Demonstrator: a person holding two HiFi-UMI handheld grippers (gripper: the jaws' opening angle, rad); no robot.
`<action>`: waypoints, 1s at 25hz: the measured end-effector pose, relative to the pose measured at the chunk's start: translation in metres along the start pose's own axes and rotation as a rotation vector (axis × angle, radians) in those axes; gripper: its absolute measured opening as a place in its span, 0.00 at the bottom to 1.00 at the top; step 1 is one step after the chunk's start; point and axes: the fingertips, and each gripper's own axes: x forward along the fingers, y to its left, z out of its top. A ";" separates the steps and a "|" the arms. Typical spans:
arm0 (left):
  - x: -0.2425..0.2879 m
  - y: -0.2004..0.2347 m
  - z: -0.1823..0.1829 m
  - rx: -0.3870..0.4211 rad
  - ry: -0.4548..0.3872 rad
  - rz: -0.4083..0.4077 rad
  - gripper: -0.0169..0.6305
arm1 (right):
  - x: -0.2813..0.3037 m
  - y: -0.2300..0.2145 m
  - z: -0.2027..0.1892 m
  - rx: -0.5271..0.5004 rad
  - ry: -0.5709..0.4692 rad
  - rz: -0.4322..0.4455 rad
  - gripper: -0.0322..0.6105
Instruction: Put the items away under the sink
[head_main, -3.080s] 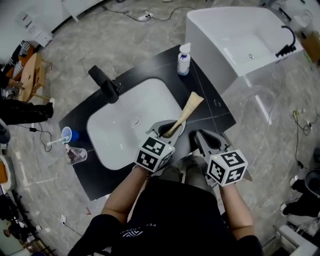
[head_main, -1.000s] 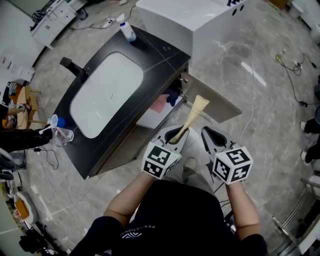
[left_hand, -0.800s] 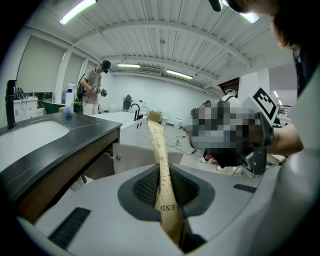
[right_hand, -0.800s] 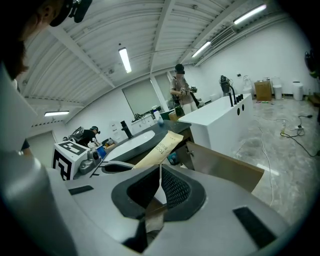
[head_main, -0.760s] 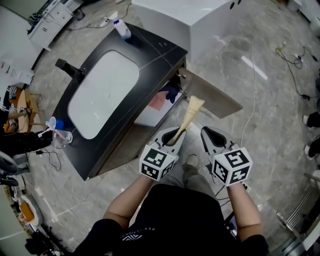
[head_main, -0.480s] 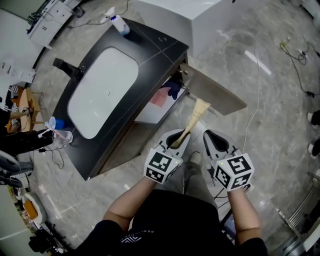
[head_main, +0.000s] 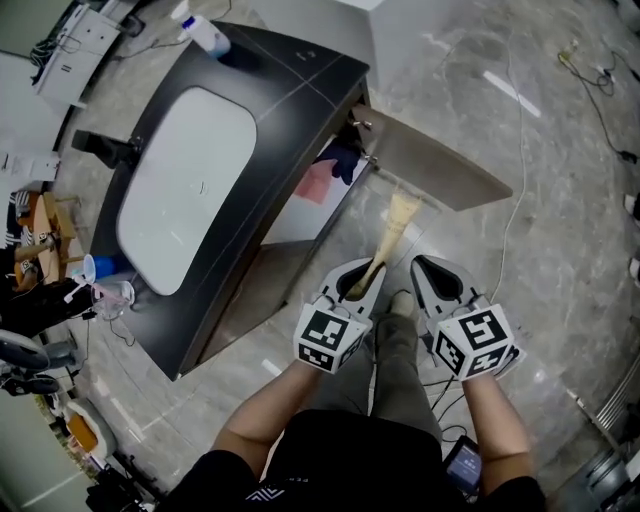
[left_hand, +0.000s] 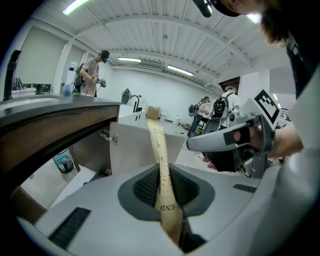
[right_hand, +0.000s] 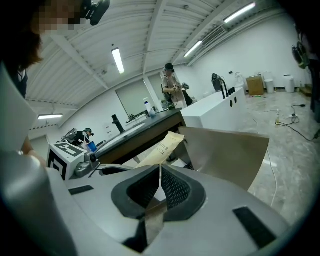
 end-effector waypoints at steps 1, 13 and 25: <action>0.002 0.002 -0.006 -0.002 0.001 0.000 0.09 | 0.005 -0.003 -0.006 0.001 0.002 -0.007 0.11; 0.025 0.030 -0.070 -0.066 0.005 0.020 0.09 | 0.038 -0.017 -0.049 -0.041 -0.018 -0.009 0.11; 0.056 0.047 -0.121 -0.093 0.024 0.021 0.09 | 0.075 -0.041 -0.110 -0.028 0.010 -0.043 0.11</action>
